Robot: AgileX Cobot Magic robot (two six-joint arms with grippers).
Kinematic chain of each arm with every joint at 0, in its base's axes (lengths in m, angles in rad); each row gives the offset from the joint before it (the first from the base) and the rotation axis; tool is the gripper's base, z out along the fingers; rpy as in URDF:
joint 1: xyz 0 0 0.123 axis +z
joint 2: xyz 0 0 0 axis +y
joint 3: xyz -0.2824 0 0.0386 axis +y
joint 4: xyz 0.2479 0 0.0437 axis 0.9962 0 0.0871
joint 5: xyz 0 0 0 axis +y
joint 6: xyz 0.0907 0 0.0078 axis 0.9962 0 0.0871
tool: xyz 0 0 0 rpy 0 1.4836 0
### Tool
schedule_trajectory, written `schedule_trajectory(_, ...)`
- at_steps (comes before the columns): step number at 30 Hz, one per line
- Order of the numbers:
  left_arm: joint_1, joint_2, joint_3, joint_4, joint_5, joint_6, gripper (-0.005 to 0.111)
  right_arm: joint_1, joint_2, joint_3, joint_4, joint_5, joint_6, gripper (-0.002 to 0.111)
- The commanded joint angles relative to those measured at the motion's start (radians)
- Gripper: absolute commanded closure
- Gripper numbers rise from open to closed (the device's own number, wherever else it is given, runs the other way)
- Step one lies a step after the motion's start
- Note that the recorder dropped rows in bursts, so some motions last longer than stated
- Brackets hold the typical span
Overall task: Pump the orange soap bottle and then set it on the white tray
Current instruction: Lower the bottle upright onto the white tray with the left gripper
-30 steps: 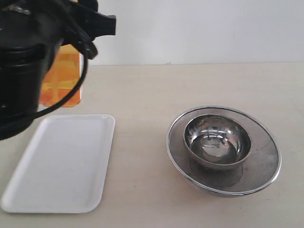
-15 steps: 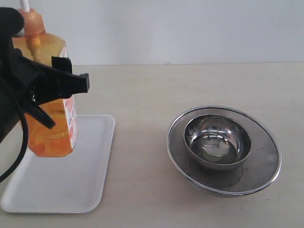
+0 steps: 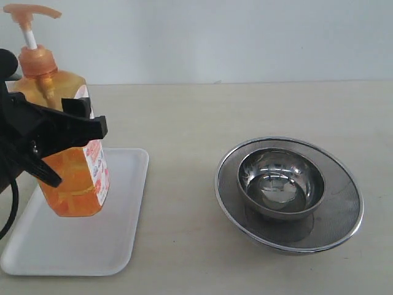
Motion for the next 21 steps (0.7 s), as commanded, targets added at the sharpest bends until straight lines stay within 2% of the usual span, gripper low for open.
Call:
schedule_trajectory(1,0.032,-0.015,-0.003,0.077,-0.034,-0.027,0.102,0.0,-0.006,-0.001,0.006,0.0,0.004,0.108)
schedule_trajectory(13,0.045,0.147,-0.003,0.122,-0.032,-0.116,0.102,0.0,-0.006,-0.001,0.006,0.0,0.004,0.108)
schedule_trajectory(21,0.045,0.191,-0.003,0.153,-0.03,-0.141,0.102,0.0,-0.006,-0.001,0.006,0.0,0.004,0.108)
